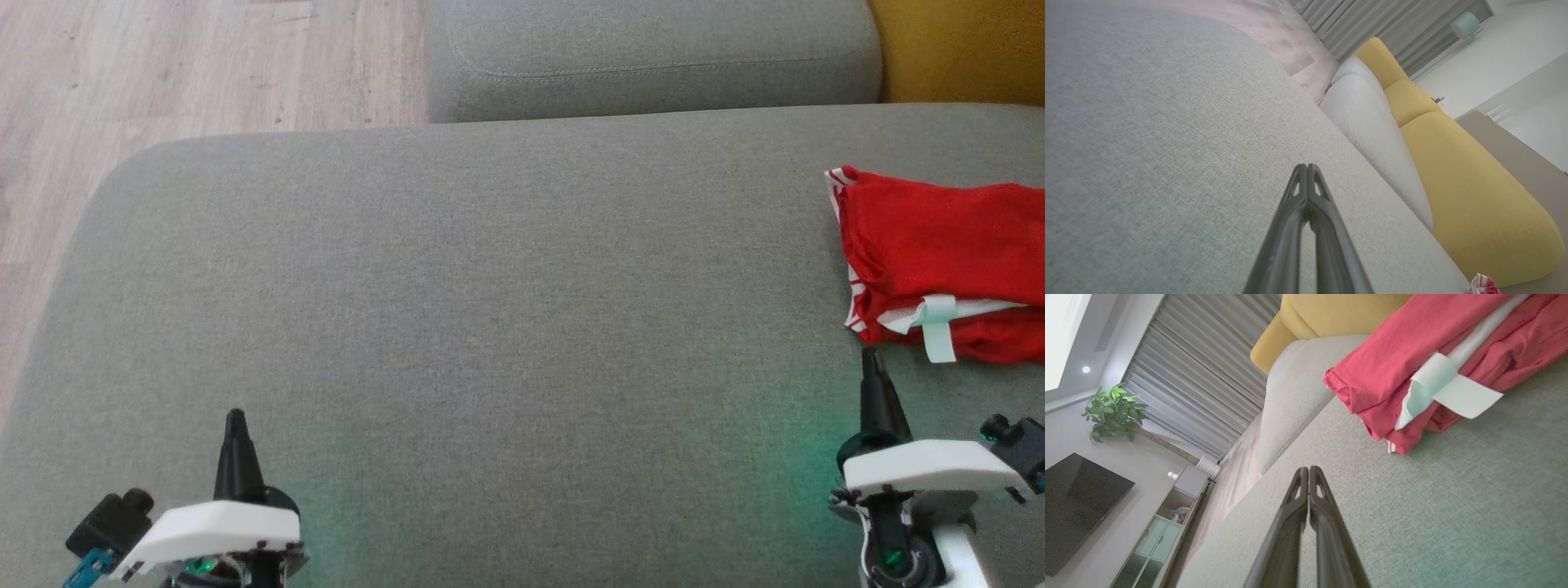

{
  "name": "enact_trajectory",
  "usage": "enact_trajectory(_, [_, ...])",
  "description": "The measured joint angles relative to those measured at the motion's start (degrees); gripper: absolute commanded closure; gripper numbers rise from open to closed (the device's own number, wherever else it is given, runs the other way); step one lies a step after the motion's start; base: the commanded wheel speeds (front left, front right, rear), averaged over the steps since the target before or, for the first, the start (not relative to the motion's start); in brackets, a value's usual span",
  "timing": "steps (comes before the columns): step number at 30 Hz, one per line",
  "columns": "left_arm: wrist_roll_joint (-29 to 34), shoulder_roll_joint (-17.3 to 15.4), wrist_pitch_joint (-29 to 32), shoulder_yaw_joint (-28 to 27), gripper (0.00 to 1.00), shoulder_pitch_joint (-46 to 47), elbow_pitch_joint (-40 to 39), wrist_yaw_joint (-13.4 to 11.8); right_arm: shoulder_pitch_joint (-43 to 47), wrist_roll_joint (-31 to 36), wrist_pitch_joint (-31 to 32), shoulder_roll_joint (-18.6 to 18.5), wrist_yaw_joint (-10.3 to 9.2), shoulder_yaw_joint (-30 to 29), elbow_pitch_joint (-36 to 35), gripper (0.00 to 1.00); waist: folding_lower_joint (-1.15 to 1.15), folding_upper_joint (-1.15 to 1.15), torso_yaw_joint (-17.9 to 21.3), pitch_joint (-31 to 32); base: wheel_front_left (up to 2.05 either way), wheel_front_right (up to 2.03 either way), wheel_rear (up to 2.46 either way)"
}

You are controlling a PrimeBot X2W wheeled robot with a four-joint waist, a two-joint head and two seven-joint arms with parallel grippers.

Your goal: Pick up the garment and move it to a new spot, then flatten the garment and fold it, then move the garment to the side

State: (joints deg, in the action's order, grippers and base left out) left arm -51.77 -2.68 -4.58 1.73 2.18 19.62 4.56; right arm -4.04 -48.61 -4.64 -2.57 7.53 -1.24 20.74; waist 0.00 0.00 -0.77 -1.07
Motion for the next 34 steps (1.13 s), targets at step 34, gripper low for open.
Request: enact_trajectory(34, [-21.69,0.01,5.73,-3.54,1.0,0.36,-1.8,1.32,0.0,-23.26,5.76,0.0,0.0,-3.31,-2.46,1.0,0.0,0.0,0.42,0.49,0.0,0.0,0.0])
